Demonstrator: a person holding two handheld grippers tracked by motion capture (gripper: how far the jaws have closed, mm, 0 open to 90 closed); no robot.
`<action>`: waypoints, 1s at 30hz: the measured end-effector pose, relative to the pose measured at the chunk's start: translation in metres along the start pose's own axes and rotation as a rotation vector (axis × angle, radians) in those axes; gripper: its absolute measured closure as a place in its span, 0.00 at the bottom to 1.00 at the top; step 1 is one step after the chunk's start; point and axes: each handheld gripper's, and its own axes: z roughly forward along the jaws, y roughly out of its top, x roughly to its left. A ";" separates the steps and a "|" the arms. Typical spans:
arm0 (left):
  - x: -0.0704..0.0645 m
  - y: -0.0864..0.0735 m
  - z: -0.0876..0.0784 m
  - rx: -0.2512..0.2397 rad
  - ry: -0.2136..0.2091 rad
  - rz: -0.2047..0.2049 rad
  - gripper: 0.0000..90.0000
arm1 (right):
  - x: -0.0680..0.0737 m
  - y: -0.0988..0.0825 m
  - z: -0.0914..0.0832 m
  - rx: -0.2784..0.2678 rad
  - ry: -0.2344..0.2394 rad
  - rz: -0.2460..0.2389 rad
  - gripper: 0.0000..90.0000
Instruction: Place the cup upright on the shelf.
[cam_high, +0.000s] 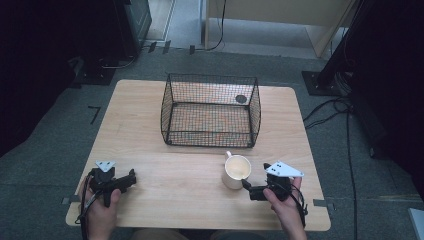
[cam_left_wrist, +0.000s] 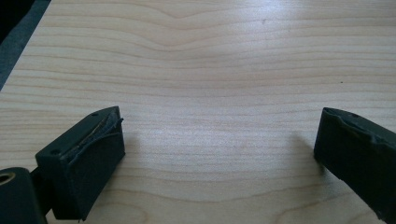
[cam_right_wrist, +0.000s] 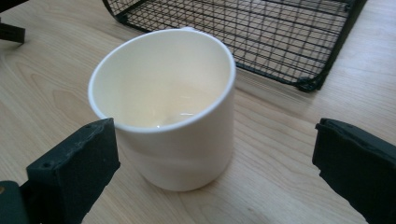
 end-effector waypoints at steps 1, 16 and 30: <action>0.000 0.000 0.000 0.000 0.000 0.000 0.02 | 0.002 0.001 0.002 0.001 0.004 -0.004 0.00; 0.000 0.000 0.000 0.000 0.000 0.000 0.02 | 0.018 0.010 0.021 0.009 0.033 -0.041 0.00; 0.000 0.000 0.000 0.000 0.000 0.000 0.02 | 0.031 0.015 0.041 0.036 -0.028 -0.062 0.07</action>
